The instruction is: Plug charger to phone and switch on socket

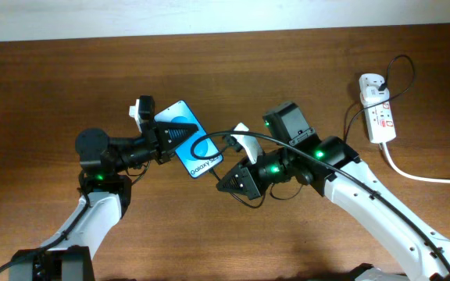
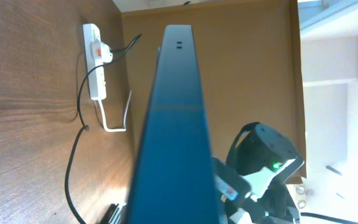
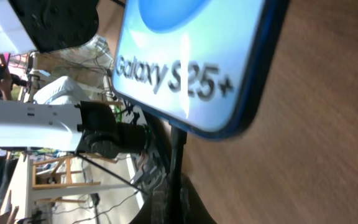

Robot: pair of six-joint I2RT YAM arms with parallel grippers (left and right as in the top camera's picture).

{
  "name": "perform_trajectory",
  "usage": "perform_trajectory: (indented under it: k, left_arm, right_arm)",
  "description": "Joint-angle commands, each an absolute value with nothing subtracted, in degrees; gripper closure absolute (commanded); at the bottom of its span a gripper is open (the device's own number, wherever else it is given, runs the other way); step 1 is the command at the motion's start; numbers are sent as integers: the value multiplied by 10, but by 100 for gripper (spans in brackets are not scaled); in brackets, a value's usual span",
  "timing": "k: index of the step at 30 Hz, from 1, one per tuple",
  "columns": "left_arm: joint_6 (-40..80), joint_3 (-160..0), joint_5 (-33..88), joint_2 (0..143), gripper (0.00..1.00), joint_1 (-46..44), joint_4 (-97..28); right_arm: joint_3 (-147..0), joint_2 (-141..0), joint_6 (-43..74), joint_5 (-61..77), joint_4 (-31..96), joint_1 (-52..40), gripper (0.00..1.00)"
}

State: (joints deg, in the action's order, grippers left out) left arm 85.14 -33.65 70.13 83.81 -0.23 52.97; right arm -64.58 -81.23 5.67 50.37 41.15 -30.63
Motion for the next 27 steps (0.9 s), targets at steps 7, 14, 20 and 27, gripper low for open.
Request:
perform_trajectory:
  k: [7, 14, 20, 27]
  left_arm:
    - [859, -352, 708, 836, 100, -1, 535]
    - [859, -352, 707, 836, 100, -1, 535]
    - [859, -352, 708, 836, 100, -1, 535]
    - [859, -351, 707, 836, 100, -1, 535]
  right_arm:
    - [-648, -800, 66, 486, 386, -307, 96]
    - [-648, -800, 65, 486, 385, -307, 96]
    - [-648, -800, 65, 489, 381, -307, 96]
    - [-648, -799, 65, 492, 441, -284, 96]
